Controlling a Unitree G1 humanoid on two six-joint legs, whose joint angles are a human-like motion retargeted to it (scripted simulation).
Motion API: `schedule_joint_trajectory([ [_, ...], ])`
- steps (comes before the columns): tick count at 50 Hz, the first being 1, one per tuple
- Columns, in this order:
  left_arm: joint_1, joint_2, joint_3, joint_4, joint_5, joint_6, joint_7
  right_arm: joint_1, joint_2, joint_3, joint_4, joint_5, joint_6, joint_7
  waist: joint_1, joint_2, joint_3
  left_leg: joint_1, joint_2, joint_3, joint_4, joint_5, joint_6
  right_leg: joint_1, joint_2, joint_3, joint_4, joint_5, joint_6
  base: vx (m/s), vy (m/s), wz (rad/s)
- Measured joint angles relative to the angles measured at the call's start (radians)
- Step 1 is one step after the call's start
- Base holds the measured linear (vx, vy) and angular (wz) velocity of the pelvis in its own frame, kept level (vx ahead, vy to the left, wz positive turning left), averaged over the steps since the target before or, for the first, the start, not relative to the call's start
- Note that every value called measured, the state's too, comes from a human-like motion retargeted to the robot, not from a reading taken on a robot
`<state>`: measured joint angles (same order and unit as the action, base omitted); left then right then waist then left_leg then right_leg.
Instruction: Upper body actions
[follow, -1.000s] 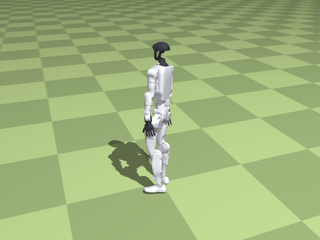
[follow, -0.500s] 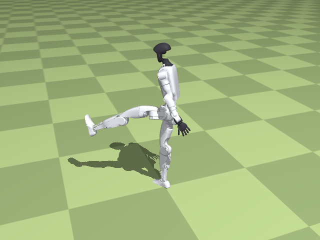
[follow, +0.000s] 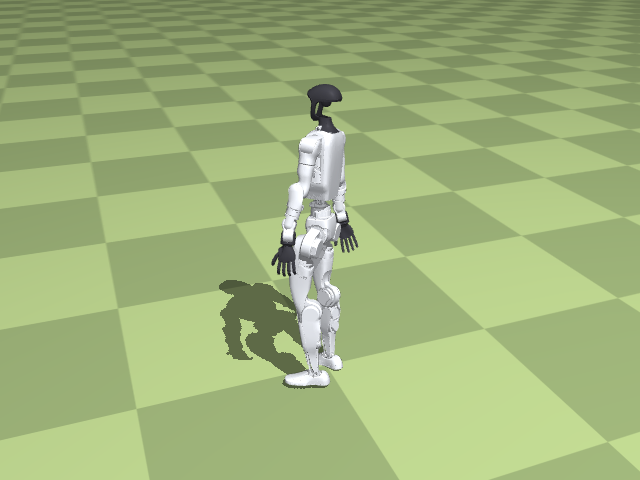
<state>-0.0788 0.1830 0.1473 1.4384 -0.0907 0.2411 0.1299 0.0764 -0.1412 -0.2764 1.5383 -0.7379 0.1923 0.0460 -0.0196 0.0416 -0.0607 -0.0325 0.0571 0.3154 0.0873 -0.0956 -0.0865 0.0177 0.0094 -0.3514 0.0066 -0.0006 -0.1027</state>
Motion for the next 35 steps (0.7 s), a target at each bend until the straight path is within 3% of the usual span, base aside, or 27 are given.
schedule_joint_trajectory([
  [3, -0.046, 0.027, -0.044, -0.024, 0.056, 0.010, 0.023, -0.027, 0.014, -0.006, 0.009, 0.023, 0.014, 0.003, -0.074, 0.016, -0.083, -0.037, -0.005, 0.021, -0.092, 0.055, -0.016, -0.033, -0.020, -0.096, -0.031, -0.001, 0.029, -0.14, 0.28, 1.58],
  [5, -0.073, 0.040, -0.042, -0.032, 0.073, 0.016, 0.033, -0.059, 0.032, 0.009, 0.005, 0.029, 0.024, 0.011, -0.074, 0.017, -0.150, -0.158, -0.036, -0.117, -0.040, 0.045, 0.018, -0.100, -0.042, -0.108, -0.031, 0.002, 0.043, -0.20, 0.36, 0.74],
  [10, -0.127, 0.047, -0.062, -0.057, 0.012, -0.008, 0.044, -0.133, 0.080, 0.084, -0.101, 0.052, -0.005, 0.106, 0.094, -0.055, 0.001, -0.090, -0.065, -0.047, 0.025, -0.008, 0.061, -0.041, -0.089, -0.033, -0.023, 0.031, 0.057, -0.20, 0.25, -0.74],
  [12, -0.119, 0.044, -0.051, -0.044, -0.008, -0.015, 0.048, -0.173, 0.086, 0.121, -0.137, -0.008, -0.030, 0.151, 0.143, -0.079, 0.025, -0.060, -0.079, -0.019, 0.026, -0.025, 0.071, -0.032, -0.107, -0.003, -0.017, 0.034, 0.068, -0.13, 0.21, -0.73],
  [15, -0.070, 0.021, -0.004, 0.020, -0.009, -0.015, 0.044, -0.196, 0.091, 0.154, -0.201, -0.143, -0.072, 0.193, 0.203, -0.098, 0.005, -0.026, -0.101, 0.022, 0.002, -0.040, 0.092, -0.035, -0.123, 0.043, 0.002, 0.028, 0.089, 0.01, 0.21, -0.64],
  [19, 0.007, -0.022, 0.067, 0.149, -0.030, -0.025, 0.004, -0.169, 0.077, 0.190, -0.295, -0.251, -0.163, 0.157, 0.191, -0.099, -0.034, -0.008, -0.124, 0.005, -0.010, -0.051, 0.118, -0.047, -0.143, 0.028, 0.100, -0.007, 0.106, 0.04, 0.25, 0.10],
  [23, 0.043, -0.043, 0.120, 0.262, -0.052, -0.015, -0.014, -0.108, 0.028, 0.188, -0.335, -0.322, -0.208, 0.070, 0.161, -0.059, -0.050, -0.022, -0.078, -0.050, 0.034, -0.067, 0.120, -0.145, -0.155, 0.004, 0.387, 0.108, 0.039, -0.03, 0.20, 0.51],
  [25, 0.042, -0.052, 0.099, 0.262, -0.081, 0.016, -0.010, -0.088, 0.002, 0.173, -0.316, -0.337, -0.206, 0.023, 0.135, -0.027, -0.024, -0.016, -0.045, -0.098, 0.057, -0.069, 0.122, -0.221, -0.148, 0.021, 0.587, 0.100, -0.034, -0.13, 0.13, 0.85],
  [28, 0.003, -0.052, 0.026, 0.262, -0.073, 0.003, -0.039, -0.040, -0.025, 0.098, -0.257, -0.364, -0.146, -0.023, 0.073, -0.007, 0.029, 0.007, -0.028, -0.177, 0.078, -0.073, 0.137, -0.336, -0.173, -0.003, 0.700, 0.066, -0.035, -0.11, 0.06, 1.20],
  [32, -0.080, -0.052, -0.131, 0.254, -0.039, -0.040, -0.054, 0.035, -0.048, -0.008, -0.163, -0.259, -0.087, -0.043, -0.009, 0.017, 0.142, 0.042, -0.010, -0.234, 0.116, -0.076, 0.165, -0.520, -0.225, -0.054, 0.512, 0.046, -0.019, -0.10, 0.09, 0.84],
  [35, -0.137, -0.044, -0.228, 0.182, -0.019, -0.034, -0.060, 0.048, -0.061, -0.068, -0.085, -0.126, -0.060, -0.043, -0.138, 0.041, 0.269, 0.073, 0.013, -0.286, 0.144, -0.083, 0.176, -0.670, -0.218, 0.030, 0.232, 0.054, 0.021, -0.27, 0.15, 0.89],
])
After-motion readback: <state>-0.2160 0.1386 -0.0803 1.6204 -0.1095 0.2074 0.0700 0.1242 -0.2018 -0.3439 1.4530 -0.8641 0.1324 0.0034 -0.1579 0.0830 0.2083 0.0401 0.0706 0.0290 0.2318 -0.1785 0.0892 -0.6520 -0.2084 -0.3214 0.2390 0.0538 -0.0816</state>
